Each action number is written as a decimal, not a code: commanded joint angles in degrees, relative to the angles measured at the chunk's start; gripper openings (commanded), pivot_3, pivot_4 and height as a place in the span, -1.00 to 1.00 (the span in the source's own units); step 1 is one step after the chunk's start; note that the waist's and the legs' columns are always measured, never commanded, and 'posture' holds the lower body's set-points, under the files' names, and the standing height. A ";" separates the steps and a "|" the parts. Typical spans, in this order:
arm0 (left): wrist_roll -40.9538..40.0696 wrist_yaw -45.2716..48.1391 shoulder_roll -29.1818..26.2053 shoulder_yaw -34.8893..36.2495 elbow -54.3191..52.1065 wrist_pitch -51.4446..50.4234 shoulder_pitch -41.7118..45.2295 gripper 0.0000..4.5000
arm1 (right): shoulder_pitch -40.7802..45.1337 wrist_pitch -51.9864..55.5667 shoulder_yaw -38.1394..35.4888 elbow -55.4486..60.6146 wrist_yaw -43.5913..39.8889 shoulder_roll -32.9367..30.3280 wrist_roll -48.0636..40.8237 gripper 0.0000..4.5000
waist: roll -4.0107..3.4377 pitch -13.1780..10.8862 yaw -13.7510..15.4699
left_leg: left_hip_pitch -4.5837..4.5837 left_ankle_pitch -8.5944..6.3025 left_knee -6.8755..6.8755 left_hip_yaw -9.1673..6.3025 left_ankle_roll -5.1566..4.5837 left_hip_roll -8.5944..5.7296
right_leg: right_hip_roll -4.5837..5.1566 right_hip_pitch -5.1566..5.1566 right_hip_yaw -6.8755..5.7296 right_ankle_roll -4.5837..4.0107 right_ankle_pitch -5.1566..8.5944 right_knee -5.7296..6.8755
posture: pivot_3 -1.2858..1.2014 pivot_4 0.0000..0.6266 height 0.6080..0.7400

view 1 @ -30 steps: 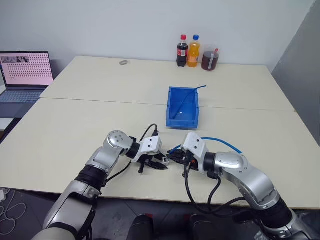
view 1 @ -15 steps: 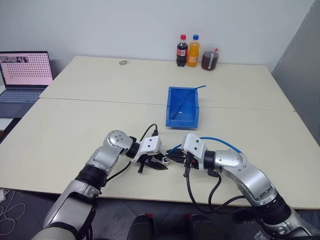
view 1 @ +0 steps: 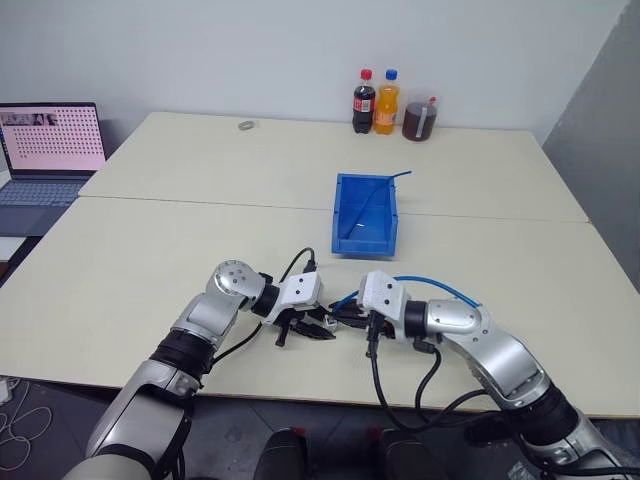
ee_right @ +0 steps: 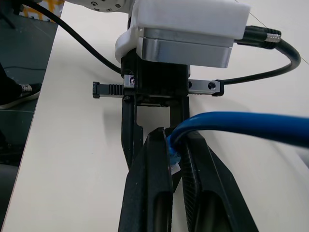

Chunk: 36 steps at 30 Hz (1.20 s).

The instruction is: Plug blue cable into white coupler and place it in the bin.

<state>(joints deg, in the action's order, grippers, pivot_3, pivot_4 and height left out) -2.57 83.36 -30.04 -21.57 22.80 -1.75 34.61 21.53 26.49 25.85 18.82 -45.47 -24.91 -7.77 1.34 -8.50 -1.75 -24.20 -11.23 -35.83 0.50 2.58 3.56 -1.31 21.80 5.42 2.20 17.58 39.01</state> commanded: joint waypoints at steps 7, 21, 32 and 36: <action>2.16 1.13 0.42 -2.94 1.63 -0.16 -0.89 -0.57 | 3.12 -5.17 1.39 -7.46 -10.14 -1.92 -0.97 -1.00 | 0.00 0.00 -0.02 | 0.01 0.00 0.00 0.00 0.00 0.00 | 0.00 -0.02 -0.01 -0.01 0.01 0.00 | 0.03 -0.52 1.00; 2.15 1.44 -0.07 -3.00 0.99 -0.01 -1.31 -0.57 | 7.31 -9.29 1.07 -16.52 -17.92 -1.11 -1.28 -1.00 | 0.00 0.01 -0.03 | 0.11 0.00 0.01 0.03 0.00 0.01 | -0.01 -0.07 0.02 -0.02 0.01 0.00 | 0.03 -0.52 1.00; 2.12 1.67 -0.13 -3.16 0.51 0.40 -1.61 -0.57 | 10.15 -11.44 3.34 -22.95 -20.30 1.34 1.35 -1.00 | -0.01 0.02 -0.11 | 0.16 0.00 0.05 0.07 -0.01 0.02 | -0.01 -0.08 0.04 -0.03 0.01 0.01 | 0.03 -0.52 1.00; 2.09 1.64 -0.08 -3.15 0.55 0.44 -1.60 -0.57 | 9.77 -11.95 4.14 -23.71 -20.81 1.36 2.43 -1.00 | -0.01 0.02 -0.12 | 0.21 -0.01 0.08 0.09 -0.01 0.03 | -0.01 -0.10 0.05 -0.04 0.02 0.02 | 0.03 -0.52 1.00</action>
<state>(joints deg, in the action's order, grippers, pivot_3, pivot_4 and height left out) -2.34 83.59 -30.43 -21.68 22.80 -0.85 34.44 32.50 13.89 26.30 -2.61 -65.37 -23.49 -8.00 1.32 -8.48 -1.86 -23.97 -11.24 -35.74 0.59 2.57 3.59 -1.33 21.69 5.47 2.16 17.60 39.03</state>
